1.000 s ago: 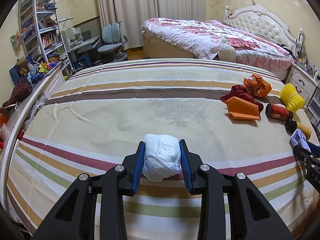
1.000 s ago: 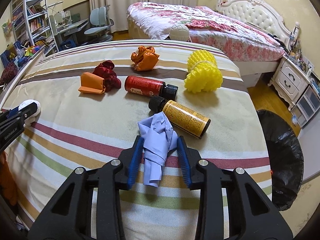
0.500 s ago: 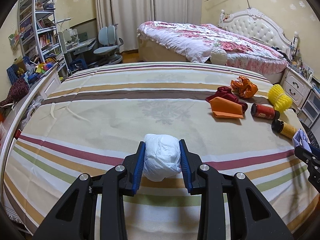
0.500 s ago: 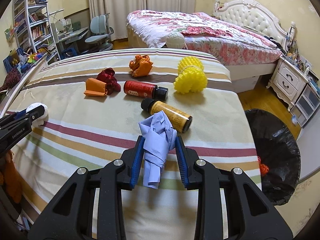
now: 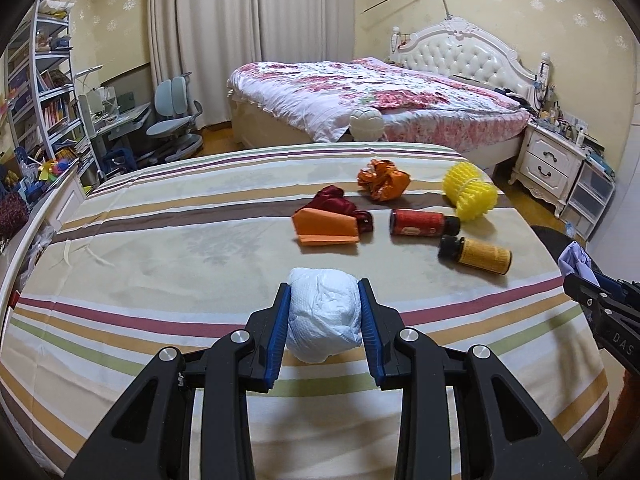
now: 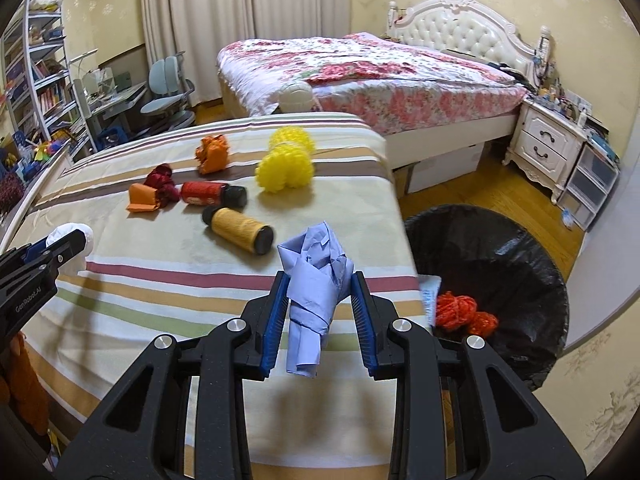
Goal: Collect trash
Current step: 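Carry the white bag and blue cloth in both tools over the black bin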
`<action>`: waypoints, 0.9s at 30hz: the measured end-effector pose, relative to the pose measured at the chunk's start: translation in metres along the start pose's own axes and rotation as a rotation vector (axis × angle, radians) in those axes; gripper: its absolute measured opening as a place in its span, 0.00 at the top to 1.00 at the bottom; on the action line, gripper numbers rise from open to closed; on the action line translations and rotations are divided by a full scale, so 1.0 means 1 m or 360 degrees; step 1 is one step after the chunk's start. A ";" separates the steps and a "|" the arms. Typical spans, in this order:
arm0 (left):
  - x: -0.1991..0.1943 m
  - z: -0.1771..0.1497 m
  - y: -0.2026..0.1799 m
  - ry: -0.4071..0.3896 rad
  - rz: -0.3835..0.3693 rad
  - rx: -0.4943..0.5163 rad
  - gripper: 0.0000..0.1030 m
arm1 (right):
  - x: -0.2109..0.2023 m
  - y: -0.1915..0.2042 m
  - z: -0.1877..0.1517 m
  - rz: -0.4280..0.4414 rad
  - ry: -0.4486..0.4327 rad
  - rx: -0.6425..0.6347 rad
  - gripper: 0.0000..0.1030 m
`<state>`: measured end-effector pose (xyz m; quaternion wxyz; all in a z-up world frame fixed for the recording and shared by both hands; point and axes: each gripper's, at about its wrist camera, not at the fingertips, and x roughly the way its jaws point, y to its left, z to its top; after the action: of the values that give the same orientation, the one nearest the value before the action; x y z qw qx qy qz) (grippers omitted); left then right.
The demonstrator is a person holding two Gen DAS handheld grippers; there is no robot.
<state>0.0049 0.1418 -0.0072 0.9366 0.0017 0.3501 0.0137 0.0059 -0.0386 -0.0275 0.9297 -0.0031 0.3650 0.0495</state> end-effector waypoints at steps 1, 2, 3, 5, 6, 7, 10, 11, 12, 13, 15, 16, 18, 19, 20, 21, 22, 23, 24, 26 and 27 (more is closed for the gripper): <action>0.000 0.001 -0.006 -0.0002 -0.0015 0.0008 0.67 | -0.001 -0.006 0.000 -0.0010 -0.0006 0.0013 0.70; 0.000 0.002 -0.014 -0.0007 -0.0028 0.0018 0.67 | -0.001 -0.012 0.000 -0.0020 -0.0010 0.0025 0.70; -0.001 0.003 -0.022 -0.0014 -0.0043 0.0034 0.67 | -0.002 -0.019 0.000 -0.0035 -0.0016 0.0044 0.70; -0.002 0.004 -0.037 -0.0025 -0.0071 0.0061 0.67 | -0.003 -0.030 0.000 -0.0058 -0.0024 0.0071 0.70; -0.002 0.006 -0.045 -0.0030 -0.0091 0.0077 0.67 | -0.003 -0.037 -0.001 -0.0072 -0.0028 0.0089 0.70; -0.003 0.008 -0.052 -0.0035 -0.0106 0.0091 0.67 | -0.004 -0.044 0.000 -0.0085 -0.0033 0.0105 0.70; -0.002 0.013 -0.077 -0.0055 -0.0159 0.0136 0.67 | -0.005 -0.065 0.001 -0.0125 -0.0045 0.0148 0.70; -0.002 0.015 -0.086 -0.0060 -0.0178 0.0152 0.67 | -0.005 -0.072 0.001 -0.0141 -0.0051 0.0164 0.70; -0.002 0.017 -0.094 -0.0066 -0.0192 0.0166 0.67 | -0.006 -0.077 0.000 -0.0154 -0.0054 0.0174 0.70; -0.002 0.018 -0.102 -0.0072 -0.0206 0.0182 0.67 | -0.007 -0.084 0.000 -0.0172 -0.0060 0.0188 0.70; -0.001 0.022 -0.119 -0.0082 -0.0238 0.0215 0.67 | -0.007 -0.094 0.001 -0.0202 -0.0069 0.0208 0.70; -0.001 0.024 -0.126 -0.0085 -0.0253 0.0228 0.67 | -0.007 -0.100 0.002 -0.0218 -0.0075 0.0220 0.70; 0.001 0.027 -0.142 -0.0094 -0.0277 0.0253 0.67 | -0.006 -0.112 0.002 -0.0256 -0.0086 0.0243 0.70; 0.002 0.029 -0.149 -0.0098 -0.0287 0.0264 0.67 | -0.006 -0.117 0.003 -0.0273 -0.0090 0.0250 0.70; 0.003 0.030 -0.156 -0.0099 -0.0297 0.0274 0.67 | -0.006 -0.121 0.003 -0.0294 -0.0097 0.0258 0.70; 0.005 0.031 -0.163 -0.0098 -0.0311 0.0284 0.67 | -0.006 -0.126 0.003 -0.0319 -0.0103 0.0265 0.70; 0.006 0.032 -0.170 -0.0096 -0.0322 0.0293 0.67 | -0.005 -0.132 0.004 -0.0335 -0.0107 0.0272 0.70; 0.007 0.033 -0.175 -0.0096 -0.0333 0.0300 0.67 | -0.005 -0.137 0.004 -0.0347 -0.0110 0.0286 0.70; 0.008 0.033 -0.182 -0.0099 -0.0341 0.0312 0.67 | -0.004 -0.142 0.004 -0.0352 -0.0110 0.0298 0.70; 0.011 0.034 -0.193 -0.0100 -0.0351 0.0328 0.67 | -0.002 -0.152 0.004 -0.0368 -0.0110 0.0320 0.70; 0.013 0.035 -0.199 -0.0100 -0.0358 0.0335 0.67 | -0.001 -0.155 0.003 -0.0373 -0.0108 0.0328 0.70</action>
<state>0.0430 -0.0561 0.0082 0.9374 0.0610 0.3181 -0.1280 0.0219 -0.1932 -0.0289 0.9363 0.0515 0.3336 -0.0970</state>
